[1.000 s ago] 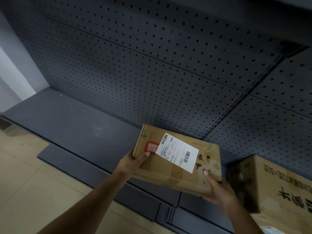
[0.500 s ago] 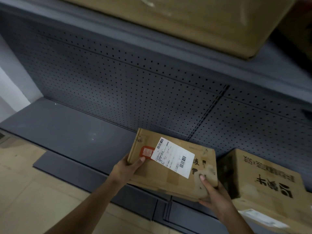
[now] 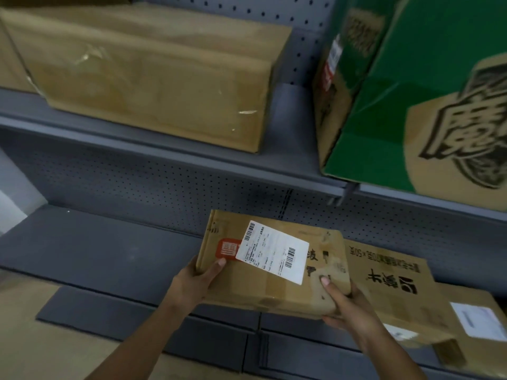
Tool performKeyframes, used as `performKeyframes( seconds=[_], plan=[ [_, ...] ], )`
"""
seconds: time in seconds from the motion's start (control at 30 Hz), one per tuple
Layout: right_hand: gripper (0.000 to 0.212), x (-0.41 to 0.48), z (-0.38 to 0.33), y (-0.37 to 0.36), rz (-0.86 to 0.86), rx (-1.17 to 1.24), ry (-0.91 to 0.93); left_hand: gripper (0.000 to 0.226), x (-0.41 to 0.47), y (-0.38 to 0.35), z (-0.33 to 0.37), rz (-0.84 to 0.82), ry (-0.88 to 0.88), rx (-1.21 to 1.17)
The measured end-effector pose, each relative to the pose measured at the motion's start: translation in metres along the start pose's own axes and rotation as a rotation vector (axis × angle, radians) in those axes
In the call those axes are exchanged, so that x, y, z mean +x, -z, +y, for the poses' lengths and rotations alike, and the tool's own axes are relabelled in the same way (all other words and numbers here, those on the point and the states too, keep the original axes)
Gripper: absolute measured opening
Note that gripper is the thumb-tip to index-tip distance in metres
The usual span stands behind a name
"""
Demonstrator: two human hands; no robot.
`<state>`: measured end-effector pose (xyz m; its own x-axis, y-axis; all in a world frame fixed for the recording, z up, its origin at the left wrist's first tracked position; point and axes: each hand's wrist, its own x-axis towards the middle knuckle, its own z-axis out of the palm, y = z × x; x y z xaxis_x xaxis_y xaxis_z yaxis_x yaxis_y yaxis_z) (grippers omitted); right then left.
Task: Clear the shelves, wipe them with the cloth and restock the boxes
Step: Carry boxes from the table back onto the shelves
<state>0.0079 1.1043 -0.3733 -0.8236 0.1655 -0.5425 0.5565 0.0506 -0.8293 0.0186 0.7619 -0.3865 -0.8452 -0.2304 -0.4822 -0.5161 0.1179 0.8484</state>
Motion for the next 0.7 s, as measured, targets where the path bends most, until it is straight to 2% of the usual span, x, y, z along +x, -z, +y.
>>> performKeyframes(
  seconds=[0.27,0.37,0.47,0.6,0.7],
  plan=[
    [0.082,-0.029,-0.022,0.036,0.039,0.009,0.080,0.106,-0.023,-0.019,0.046,-0.053,-0.088,-0.005],
    [0.072,-0.045,-0.025,0.044,0.058,0.033,0.102,0.090,-0.030,-0.023,0.060,-0.081,-0.121,-0.005],
    [0.069,-0.060,-0.028,0.046,0.088,0.071,0.115,0.090,-0.032,-0.020,0.069,-0.118,-0.146,0.033],
    [0.082,-0.079,-0.027,0.047,0.140,0.121,0.120,0.097,-0.032,-0.016,0.082,-0.170,-0.200,0.058],
    [0.091,-0.091,-0.031,0.051,0.186,0.128,0.139,0.088,-0.035,-0.020,0.095,-0.217,-0.243,0.092]
  ],
)
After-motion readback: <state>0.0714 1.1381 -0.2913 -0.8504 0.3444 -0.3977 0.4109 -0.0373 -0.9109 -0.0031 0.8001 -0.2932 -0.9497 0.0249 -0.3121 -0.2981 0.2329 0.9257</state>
